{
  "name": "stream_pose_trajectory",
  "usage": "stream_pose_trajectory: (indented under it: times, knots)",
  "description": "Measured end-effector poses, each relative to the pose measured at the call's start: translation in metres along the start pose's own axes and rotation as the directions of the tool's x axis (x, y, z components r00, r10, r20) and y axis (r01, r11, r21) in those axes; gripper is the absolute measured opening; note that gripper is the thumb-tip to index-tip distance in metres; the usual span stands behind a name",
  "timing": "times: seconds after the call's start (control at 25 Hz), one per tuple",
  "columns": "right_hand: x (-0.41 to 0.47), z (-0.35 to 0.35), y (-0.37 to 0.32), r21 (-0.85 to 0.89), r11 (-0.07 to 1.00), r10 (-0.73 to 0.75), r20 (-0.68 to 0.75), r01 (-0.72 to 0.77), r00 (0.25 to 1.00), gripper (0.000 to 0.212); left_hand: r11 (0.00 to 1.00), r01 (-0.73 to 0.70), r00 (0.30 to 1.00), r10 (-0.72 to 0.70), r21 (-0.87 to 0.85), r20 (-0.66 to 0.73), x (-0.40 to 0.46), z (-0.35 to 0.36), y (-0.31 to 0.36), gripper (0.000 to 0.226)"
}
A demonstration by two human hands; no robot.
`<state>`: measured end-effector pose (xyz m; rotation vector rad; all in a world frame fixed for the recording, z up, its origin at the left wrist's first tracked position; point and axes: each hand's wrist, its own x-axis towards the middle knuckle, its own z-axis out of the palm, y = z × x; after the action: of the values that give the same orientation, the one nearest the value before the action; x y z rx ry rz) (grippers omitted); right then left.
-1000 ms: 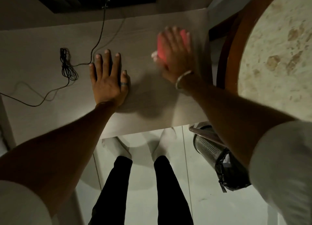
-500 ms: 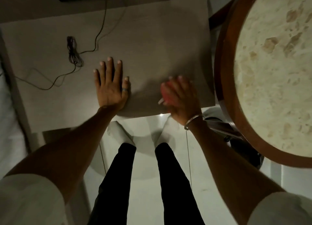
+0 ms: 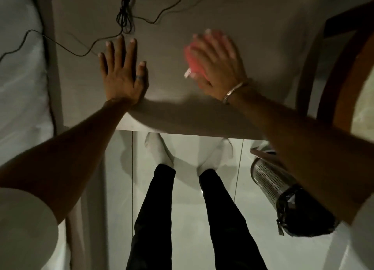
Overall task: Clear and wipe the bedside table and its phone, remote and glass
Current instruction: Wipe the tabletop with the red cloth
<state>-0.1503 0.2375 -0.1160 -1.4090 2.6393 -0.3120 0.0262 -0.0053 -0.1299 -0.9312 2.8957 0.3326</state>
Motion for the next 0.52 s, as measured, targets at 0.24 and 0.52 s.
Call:
stream_pose_trajectory:
  times: [0.24, 0.52]
  knots:
    - [0.073, -0.018, 0.029, -0.016, 0.956, 0.292, -0.037, -0.292, 0.956, 0.068, 0.999, -0.021, 0.999, 0.022, 0.031, -0.046, 0.023, 0.002, -0.01, 0.073]
    - [0.042, -0.009, -0.005, -0.044, 0.995, 0.093, -0.035, -0.094, 0.995, 0.066, 0.996, -0.058, 0.997, 0.061, 0.063, -0.042, 0.026, 0.002, -0.011, 0.07]
